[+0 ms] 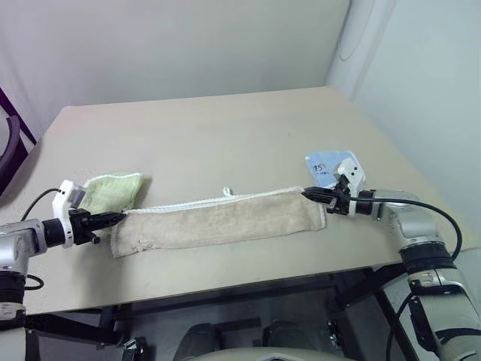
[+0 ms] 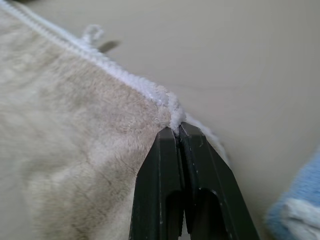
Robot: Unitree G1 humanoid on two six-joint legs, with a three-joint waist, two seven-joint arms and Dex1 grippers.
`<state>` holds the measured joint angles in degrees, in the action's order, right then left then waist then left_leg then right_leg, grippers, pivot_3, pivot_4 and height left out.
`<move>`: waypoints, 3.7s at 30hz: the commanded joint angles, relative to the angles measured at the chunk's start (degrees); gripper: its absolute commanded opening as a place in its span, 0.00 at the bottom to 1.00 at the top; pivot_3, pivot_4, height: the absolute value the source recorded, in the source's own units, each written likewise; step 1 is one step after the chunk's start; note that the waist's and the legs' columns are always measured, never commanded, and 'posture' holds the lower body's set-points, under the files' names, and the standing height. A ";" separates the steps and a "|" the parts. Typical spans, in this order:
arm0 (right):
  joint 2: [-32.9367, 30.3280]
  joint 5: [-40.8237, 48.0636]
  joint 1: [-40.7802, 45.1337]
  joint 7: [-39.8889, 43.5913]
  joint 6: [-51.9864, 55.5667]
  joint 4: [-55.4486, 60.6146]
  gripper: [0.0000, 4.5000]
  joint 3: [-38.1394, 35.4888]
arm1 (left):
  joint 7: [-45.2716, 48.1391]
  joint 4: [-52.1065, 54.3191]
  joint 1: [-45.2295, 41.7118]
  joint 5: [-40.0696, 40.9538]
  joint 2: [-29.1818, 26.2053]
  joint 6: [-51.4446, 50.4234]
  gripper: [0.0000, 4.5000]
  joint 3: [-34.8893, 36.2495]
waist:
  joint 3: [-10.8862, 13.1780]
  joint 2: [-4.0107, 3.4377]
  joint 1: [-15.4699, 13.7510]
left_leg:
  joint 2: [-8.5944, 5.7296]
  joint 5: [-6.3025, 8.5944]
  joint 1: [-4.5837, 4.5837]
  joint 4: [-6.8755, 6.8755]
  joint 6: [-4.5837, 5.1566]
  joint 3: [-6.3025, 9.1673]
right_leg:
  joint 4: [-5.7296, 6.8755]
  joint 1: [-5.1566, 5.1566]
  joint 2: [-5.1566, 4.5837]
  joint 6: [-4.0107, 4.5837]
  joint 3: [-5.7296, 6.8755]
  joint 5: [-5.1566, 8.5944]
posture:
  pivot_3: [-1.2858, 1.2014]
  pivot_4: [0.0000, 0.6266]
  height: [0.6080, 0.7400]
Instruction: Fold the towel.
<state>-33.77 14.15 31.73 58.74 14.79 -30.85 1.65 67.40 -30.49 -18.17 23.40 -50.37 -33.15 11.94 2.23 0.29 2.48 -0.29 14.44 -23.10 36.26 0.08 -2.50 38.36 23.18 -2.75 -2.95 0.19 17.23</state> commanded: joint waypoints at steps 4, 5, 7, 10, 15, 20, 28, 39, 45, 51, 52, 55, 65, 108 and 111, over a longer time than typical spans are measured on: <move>2.02 -1.04 3.65 -2.57 -3.56 -3.86 0.00 -1.62 | -0.90 -5.25 -5.45 -2.48 1.60 4.25 0.00 -1.07 | -0.02 0.02 -0.05 | 0.00 -0.01 0.02 0.14 0.00 0.00 | 0.14 -0.04 0.00 0.00 0.00 0.00 | 0.52 0.00 1.00; 2.22 -1.13 3.87 -2.44 -3.31 -4.29 0.00 -1.44 | -0.52 -5.78 -5.74 -3.02 1.70 4.63 0.00 -1.71 | -0.02 0.03 -0.05 | 0.00 -0.01 0.03 0.17 0.01 0.00 | 0.16 -0.06 0.00 0.00 0.00 0.00 | 0.52 0.00 1.00; 2.29 -1.59 3.79 -1.53 -2.84 -4.52 0.00 -0.69 | 0.59 -5.73 -5.58 -3.24 1.82 4.74 0.00 -2.40 | -0.03 0.03 0.03 | 0.00 0.00 0.02 0.23 0.01 0.00 | 0.20 -0.06 0.00 -0.01 0.00 -0.01 | 0.52 0.00 1.00; 2.44 -2.53 3.38 -1.10 -1.81 -4.63 0.00 0.18 | 0.34 -5.98 -4.96 -4.29 2.11 4.80 0.00 -3.15 | -0.03 0.05 0.01 | 0.00 -0.01 0.01 0.27 0.01 0.00 | 0.26 -0.05 0.00 -0.02 0.00 -0.02 | 0.52 0.00 1.00; 3.26 -2.72 4.85 -1.45 0.91 -6.13 0.10 -0.23 | -2.64 -9.17 -6.25 -4.50 3.32 6.11 0.14 -1.59 | -0.03 0.05 0.04 | 0.01 0.00 0.02 0.60 0.02 0.00 | 0.65 -0.02 0.00 -0.03 0.00 -0.02 | 0.52 0.00 1.00; 3.72 -1.30 6.79 -1.76 3.22 -6.65 0.45 -2.17 | -2.16 -9.56 -6.88 -2.97 3.04 5.53 0.52 -0.28 | -0.03 0.05 0.05 | 0.02 0.00 0.02 0.91 0.01 0.01 | 0.87 -0.05 -0.03 0.06 0.00 -0.06 | 0.52 0.00 1.00; 3.40 2.75 11.64 -6.91 9.41 -8.90 0.98 -8.75 | -2.32 0.08 -3.48 1.97 0.82 1.29 1.00 5.81 | -0.05 0.08 0.13 | 0.03 0.00 -0.14 0.91 0.01 0.01 | 0.84 0.12 -0.05 0.06 0.00 -0.10 | 0.52 0.00 1.00; -5.62 20.86 10.92 -3.86 56.98 -0.67 0.98 -16.66 | -4.85 34.15 15.93 11.44 1.59 -8.30 1.00 11.39 | -0.04 0.04 -0.17 | 0.03 0.02 -0.18 0.71 -0.02 0.00 | 0.69 0.16 -0.10 0.27 0.00 0.02 | 0.52 0.00 1.00; -8.22 22.22 5.82 -5.57 63.38 1.02 0.98 -19.09 | -8.11 38.74 20.36 5.96 3.97 -0.87 1.00 5.84 | -0.01 -0.21 -0.07 | 0.03 0.01 -0.16 0.76 0.00 -0.20 | 0.65 0.10 -0.22 0.25 0.01 0.01 | 0.52 0.00 1.00; -7.39 24.87 -0.25 -6.81 70.37 6.10 0.98 -19.59 | -9.82 42.52 21.23 6.33 8.05 0.63 1.00 1.80 | -0.06 -0.18 -0.16 | 0.05 0.00 -0.17 0.75 0.05 -0.25 | 0.65 0.13 -0.22 0.24 0.01 0.00 | 0.52 0.00 1.00; -6.80 24.91 -0.78 -7.84 70.97 6.61 0.98 -19.96 | -9.79 43.16 21.04 7.68 8.53 -0.68 1.00 1.66 | -0.05 -0.17 -0.15 | 0.05 0.00 -0.16 0.75 0.06 -0.25 | 0.65 0.13 -0.22 0.23 0.01 0.00 | 0.52 0.00 1.00; -5.54 24.61 -1.77 -9.99 71.01 7.88 0.98 -20.01 | -10.00 44.98 20.58 8.77 9.05 -2.66 1.00 -0.03 | -0.05 -0.17 -0.04 | 0.05 -0.01 -0.17 0.82 0.08 -0.25 | 0.66 0.11 -0.20 0.18 0.01 -0.03 | 0.52 0.00 1.00; -1.50 25.19 -0.32 -14.19 71.00 8.13 0.98 -21.44 | -12.40 47.21 18.75 10.30 11.05 -5.27 1.00 -3.67 | -0.04 -0.13 -0.23 | 0.05 -0.08 -0.15 0.94 0.19 -0.27 | 0.66 -0.01 -0.09 0.04 0.02 -0.09 | 0.52 0.00 1.00; -16.98 23.30 -5.39 -4.03 52.99 15.75 0.01 -15.42 | -10.27 41.04 12.10 8.17 9.10 -4.20 1.00 -8.65 | 0.06 -0.03 -1.59 | 0.15 -0.08 -0.10 0.91 0.35 -0.31 | 0.11 -0.26 0.17 -0.19 -0.01 -0.16 | 0.52 0.00 1.00; -17.25 24.70 -8.11 -0.75 49.52 24.78 0.01 -14.84 | -10.23 41.06 12.32 8.00 8.94 -4.15 1.00 -8.56 | 0.06 -0.03 -1.77 | 0.16 -0.05 -0.14 0.89 0.39 -0.31 | -0.03 -0.28 0.17 -0.39 0.00 -0.27 | 0.52 0.00 1.00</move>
<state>-49.92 37.02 23.91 55.42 66.60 -12.22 -13.12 56.97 10.00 -5.27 31.62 -40.64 -38.00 2.79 2.30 0.26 0.71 -0.12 14.41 -23.28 37.14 0.50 -2.80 38.28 22.91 -2.58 -3.37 0.19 16.94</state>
